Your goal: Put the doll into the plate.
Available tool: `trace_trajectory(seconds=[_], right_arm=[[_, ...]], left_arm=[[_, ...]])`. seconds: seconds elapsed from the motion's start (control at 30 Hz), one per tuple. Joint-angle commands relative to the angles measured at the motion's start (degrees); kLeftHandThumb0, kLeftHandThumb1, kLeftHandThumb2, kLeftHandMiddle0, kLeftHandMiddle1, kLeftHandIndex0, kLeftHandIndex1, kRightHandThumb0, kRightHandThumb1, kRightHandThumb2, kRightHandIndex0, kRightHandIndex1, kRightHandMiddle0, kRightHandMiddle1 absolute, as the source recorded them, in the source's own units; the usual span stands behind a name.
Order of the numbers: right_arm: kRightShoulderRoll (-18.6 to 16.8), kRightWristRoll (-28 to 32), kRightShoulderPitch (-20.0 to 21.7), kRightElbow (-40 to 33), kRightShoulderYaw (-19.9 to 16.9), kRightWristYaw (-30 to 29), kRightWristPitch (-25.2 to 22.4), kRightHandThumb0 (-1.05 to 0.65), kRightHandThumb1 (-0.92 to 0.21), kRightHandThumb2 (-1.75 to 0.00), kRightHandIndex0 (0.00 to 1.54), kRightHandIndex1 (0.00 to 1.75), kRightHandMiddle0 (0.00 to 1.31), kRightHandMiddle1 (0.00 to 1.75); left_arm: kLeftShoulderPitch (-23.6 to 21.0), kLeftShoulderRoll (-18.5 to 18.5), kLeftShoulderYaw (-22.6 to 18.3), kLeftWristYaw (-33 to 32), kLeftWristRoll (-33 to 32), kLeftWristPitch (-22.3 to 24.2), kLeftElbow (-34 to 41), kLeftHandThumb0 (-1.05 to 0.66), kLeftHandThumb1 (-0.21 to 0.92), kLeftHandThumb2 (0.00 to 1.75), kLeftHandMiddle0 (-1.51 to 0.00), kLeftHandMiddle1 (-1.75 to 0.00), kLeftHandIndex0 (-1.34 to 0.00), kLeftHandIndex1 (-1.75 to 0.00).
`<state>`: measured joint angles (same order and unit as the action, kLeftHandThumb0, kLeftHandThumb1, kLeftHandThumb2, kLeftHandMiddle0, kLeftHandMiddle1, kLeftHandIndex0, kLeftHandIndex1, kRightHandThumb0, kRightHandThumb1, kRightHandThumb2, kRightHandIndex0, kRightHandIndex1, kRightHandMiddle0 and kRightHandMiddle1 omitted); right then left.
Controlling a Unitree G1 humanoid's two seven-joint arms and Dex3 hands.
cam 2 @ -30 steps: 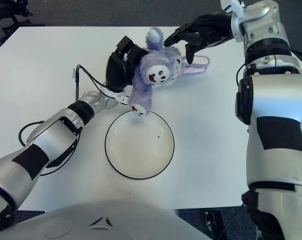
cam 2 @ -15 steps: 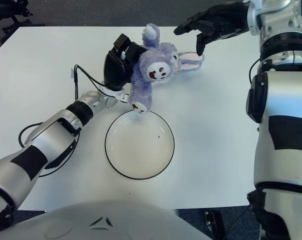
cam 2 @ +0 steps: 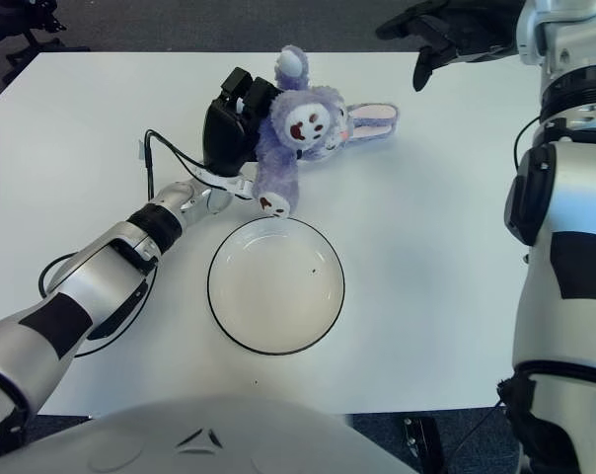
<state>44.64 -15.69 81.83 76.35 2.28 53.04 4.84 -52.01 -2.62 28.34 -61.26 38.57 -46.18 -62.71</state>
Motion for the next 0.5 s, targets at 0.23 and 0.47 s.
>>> trace_trajectory(seconds=[0.23,0.47], right_arm=[[0.30,-2.60,-5.35,-0.25,2.73,-6.02,-0.59,-0.76,-0.92,-0.70,0.71,0.02,0.38,0.02],[-0.95,-3.82,-6.74,-0.53,4.47,-9.26,-1.28,-0.73,-0.92,-0.89,0.72,0.02,0.43,0.04]], left_arm=[[-0.06,1.74,-6.62,3.86,-5.96,-3.89,-3.44,0.14,0.87,0.14,-0.90,-1.75,-0.64,-1.75],[1.71,2.94,-13.60,14.46,-16.31,-9.85,-1.99,0.14,0.70,0.47,-0.89,-1.75,-0.65,-1.75]])
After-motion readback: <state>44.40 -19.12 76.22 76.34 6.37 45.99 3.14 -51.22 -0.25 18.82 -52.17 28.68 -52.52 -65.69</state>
